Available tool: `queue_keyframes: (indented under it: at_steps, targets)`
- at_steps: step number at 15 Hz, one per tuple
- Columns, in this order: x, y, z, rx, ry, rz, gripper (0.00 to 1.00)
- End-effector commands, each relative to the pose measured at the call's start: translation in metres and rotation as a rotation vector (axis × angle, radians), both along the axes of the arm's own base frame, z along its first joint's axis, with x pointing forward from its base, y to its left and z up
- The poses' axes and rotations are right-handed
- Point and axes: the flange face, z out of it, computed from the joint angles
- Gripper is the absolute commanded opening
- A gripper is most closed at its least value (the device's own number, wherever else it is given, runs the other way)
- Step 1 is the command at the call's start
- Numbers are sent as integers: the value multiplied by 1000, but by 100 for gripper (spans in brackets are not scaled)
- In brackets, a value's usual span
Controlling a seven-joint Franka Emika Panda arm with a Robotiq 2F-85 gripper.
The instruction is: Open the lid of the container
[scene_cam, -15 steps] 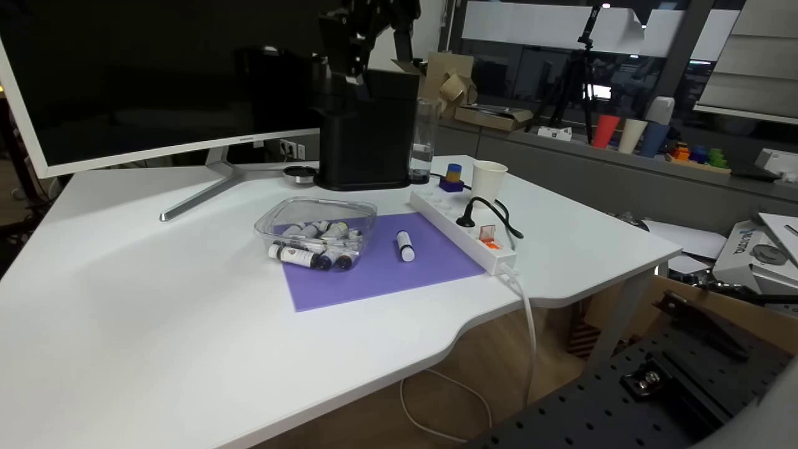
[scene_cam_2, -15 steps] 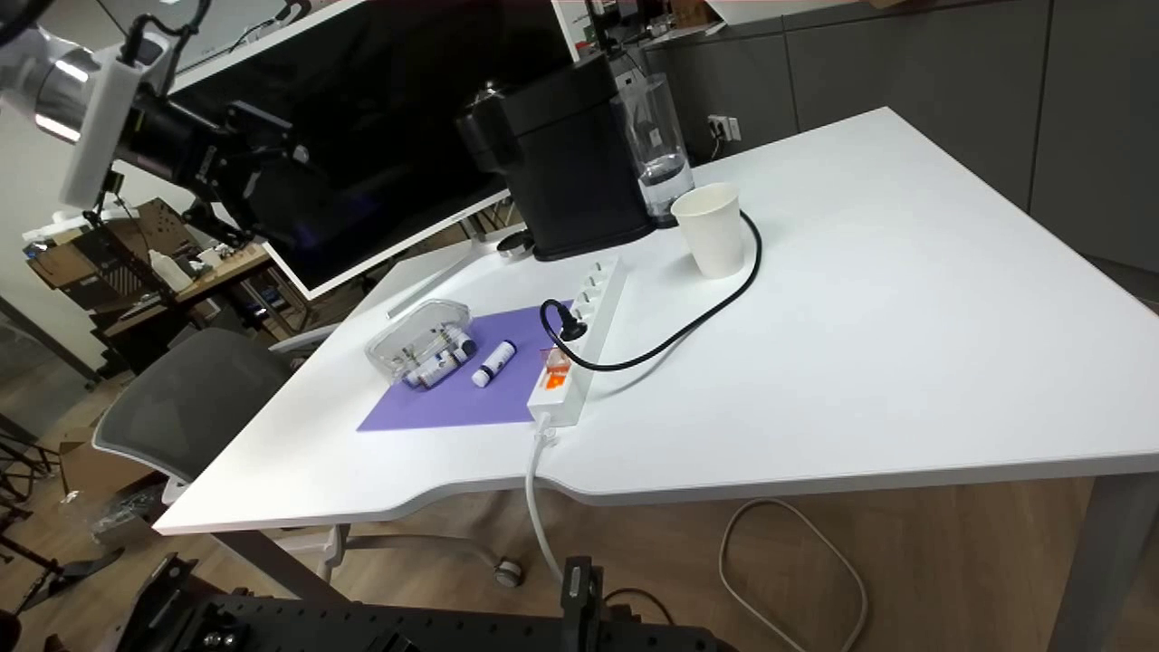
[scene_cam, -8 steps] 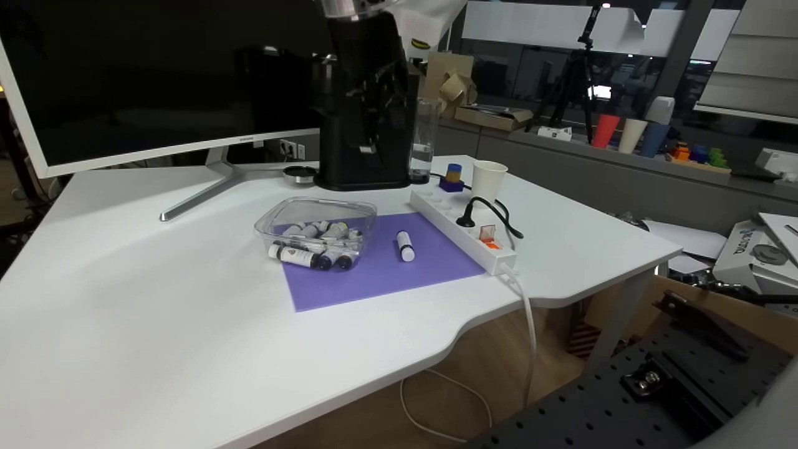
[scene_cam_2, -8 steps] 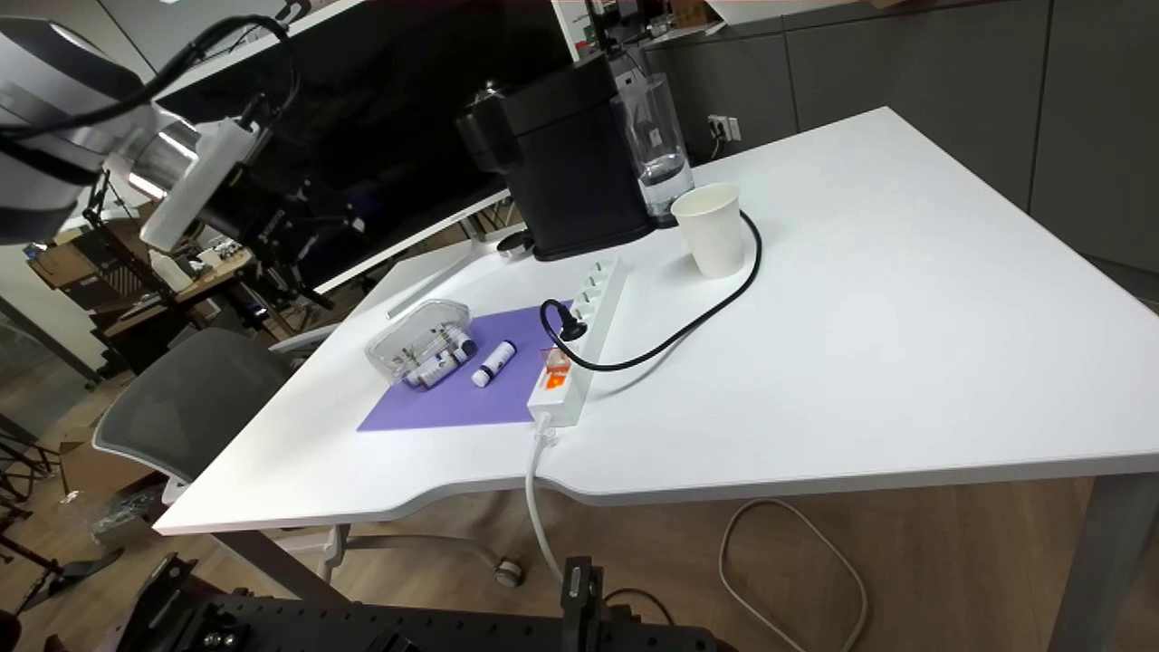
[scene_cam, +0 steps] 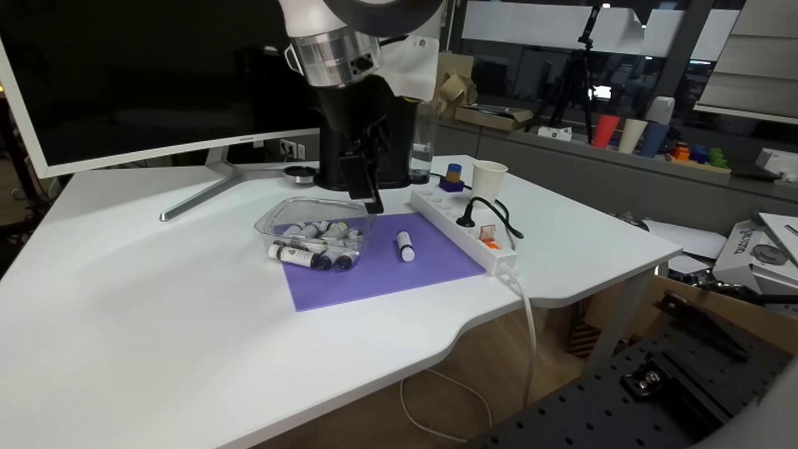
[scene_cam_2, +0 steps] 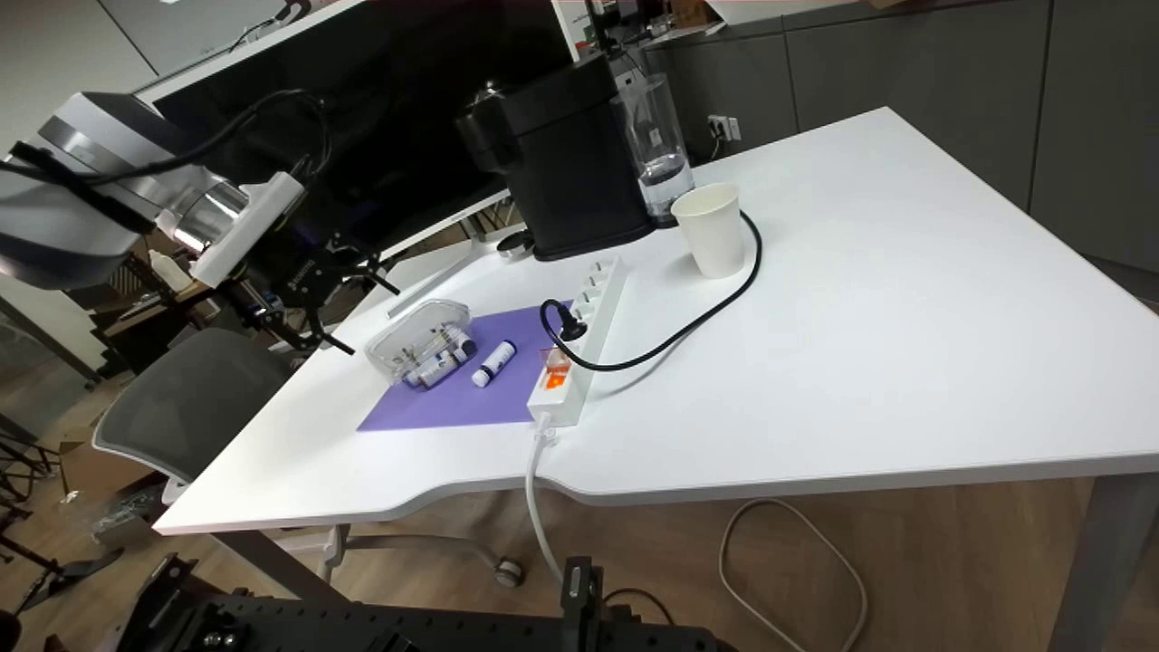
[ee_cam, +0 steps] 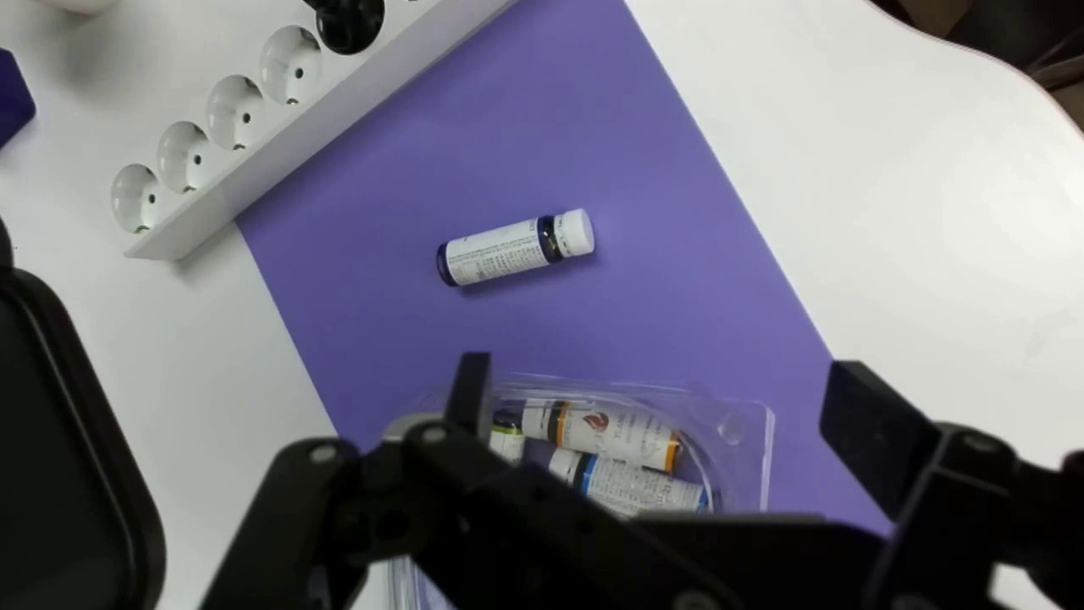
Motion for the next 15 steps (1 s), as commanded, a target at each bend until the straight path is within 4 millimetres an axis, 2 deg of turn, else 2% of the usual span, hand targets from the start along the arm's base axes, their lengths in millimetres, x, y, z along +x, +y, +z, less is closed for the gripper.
queue_keyframes:
  at_steps: [1,3,8,15]
  targets:
    - [0,1,-1,1,4,1,100]
    - [0,0,-1,1,4,0,100]
    - [-3,12,-13,-59,-50,23,100]
    - [-4,22,-39,-108,-133,23,100]
